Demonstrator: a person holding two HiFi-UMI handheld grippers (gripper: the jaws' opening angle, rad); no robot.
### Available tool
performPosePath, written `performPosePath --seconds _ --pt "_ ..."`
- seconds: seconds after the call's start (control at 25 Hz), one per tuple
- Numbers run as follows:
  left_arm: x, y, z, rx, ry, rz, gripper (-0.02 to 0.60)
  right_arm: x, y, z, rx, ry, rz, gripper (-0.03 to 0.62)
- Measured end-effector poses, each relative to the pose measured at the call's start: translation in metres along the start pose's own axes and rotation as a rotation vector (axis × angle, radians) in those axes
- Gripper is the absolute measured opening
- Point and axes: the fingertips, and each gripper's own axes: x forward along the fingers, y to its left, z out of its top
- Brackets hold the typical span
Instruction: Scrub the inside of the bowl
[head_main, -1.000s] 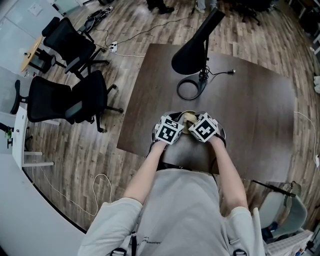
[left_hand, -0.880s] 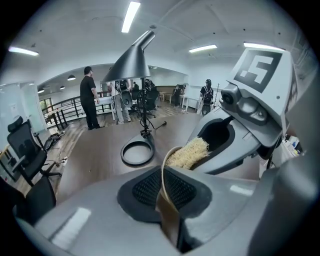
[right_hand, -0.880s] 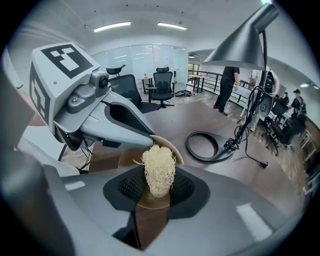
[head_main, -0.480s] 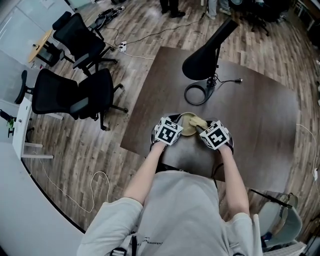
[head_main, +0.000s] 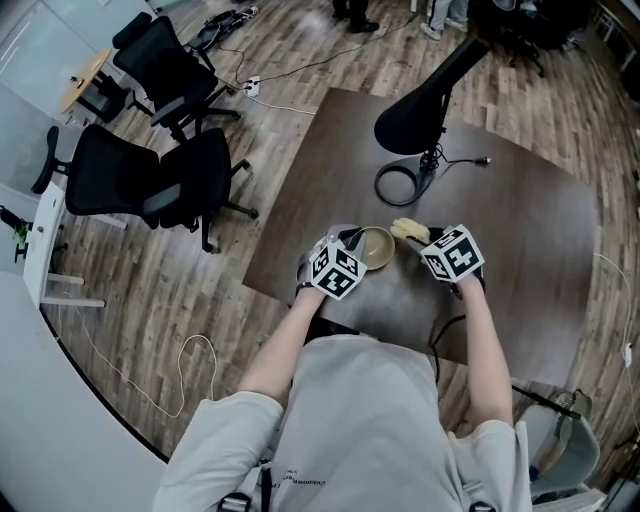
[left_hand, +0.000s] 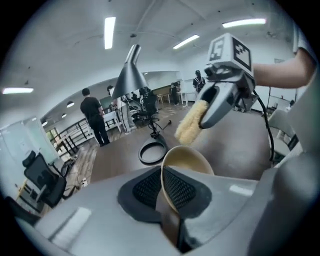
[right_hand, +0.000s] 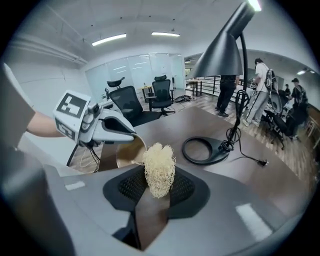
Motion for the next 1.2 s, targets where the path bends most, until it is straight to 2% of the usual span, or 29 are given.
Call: performPosePath --seconds 0.16,0.28,0.4,0.48,0.6,0.72,0.88,1.12,1.2 --pt "-0.010 -0.014 0.015 0.162 -0.052 0.018 0.017 0.003 0.010 0.020 -0.094 -0.008 0.047 0.130" --pt "-0.021 -0.019 0.028 0.336 -0.086 0.063 0.017 0.001 0.017 0.035 -0.172 -0.023 0.059 0.130" --pt "-0.027 -0.021 0.035 0.487 -0.099 0.113 0.017 0.000 0.024 0.054 -0.177 -0.067 0.068 0.130" --pt "-0.029 -0.021 0.038 0.551 -0.099 0.139 0.017 0.000 0.033 0.066 -0.193 -0.092 0.077 0.130" --pt "-0.032 -0.019 0.045 0.590 -0.103 0.164 0.017 0.002 0.040 0.074 -0.297 -0.083 0.032 0.130" --pt "-0.035 -0.016 0.045 0.600 -0.111 0.180 0.016 0.003 0.041 0.073 -0.361 -0.069 -0.014 0.129" --pt "-0.038 -0.004 0.045 0.553 -0.129 0.203 0.017 0.006 0.032 0.066 -0.400 -0.041 -0.055 0.129" --pt "-0.043 0.016 0.052 0.340 -0.164 0.199 0.018 0.006 0.020 0.048 -0.454 0.010 -0.119 0.127" --pt "-0.044 0.024 0.057 0.235 -0.187 0.174 0.018 0.007 0.016 0.044 -0.482 0.030 -0.140 0.127"
